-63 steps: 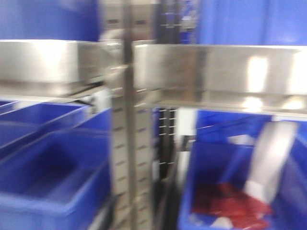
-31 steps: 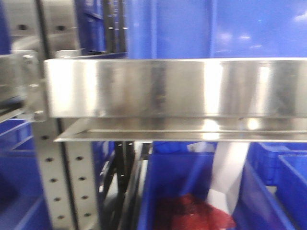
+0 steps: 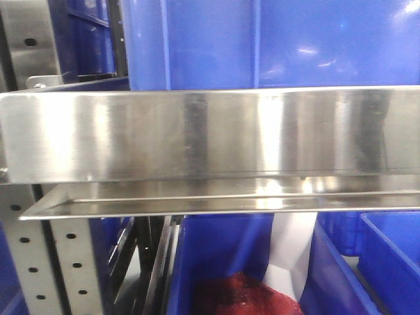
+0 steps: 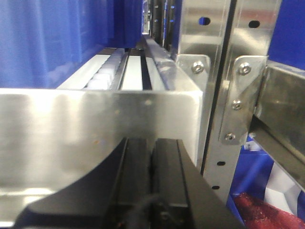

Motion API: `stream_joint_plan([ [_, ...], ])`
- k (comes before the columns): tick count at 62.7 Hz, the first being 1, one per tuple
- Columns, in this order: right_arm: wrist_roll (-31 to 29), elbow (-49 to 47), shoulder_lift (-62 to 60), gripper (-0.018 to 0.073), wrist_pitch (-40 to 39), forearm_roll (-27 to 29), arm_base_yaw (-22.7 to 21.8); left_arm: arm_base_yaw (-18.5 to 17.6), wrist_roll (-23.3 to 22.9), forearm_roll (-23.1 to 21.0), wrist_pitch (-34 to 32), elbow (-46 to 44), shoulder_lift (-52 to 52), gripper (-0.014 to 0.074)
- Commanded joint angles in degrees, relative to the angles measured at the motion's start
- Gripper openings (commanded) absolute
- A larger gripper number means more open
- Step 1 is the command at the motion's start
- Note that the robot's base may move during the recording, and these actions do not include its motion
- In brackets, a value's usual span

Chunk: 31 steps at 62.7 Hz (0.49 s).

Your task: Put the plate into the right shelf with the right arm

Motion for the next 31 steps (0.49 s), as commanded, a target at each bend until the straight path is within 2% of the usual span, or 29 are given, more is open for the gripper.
stream_joint_plan([
  [1, 0.2, -1.7, 0.9, 0.0065, -4.5, 0.6, -0.4, -0.3, -0.2, -0.2, -4.9, 0.5, -0.3, -0.0047],
  [31, 0.2, -1.7, 1.1, 0.0065, -5.4, 0.7, -0.4, -0.3, -0.2, -0.2, -4.9, 0.5, -0.3, -0.0047],
])
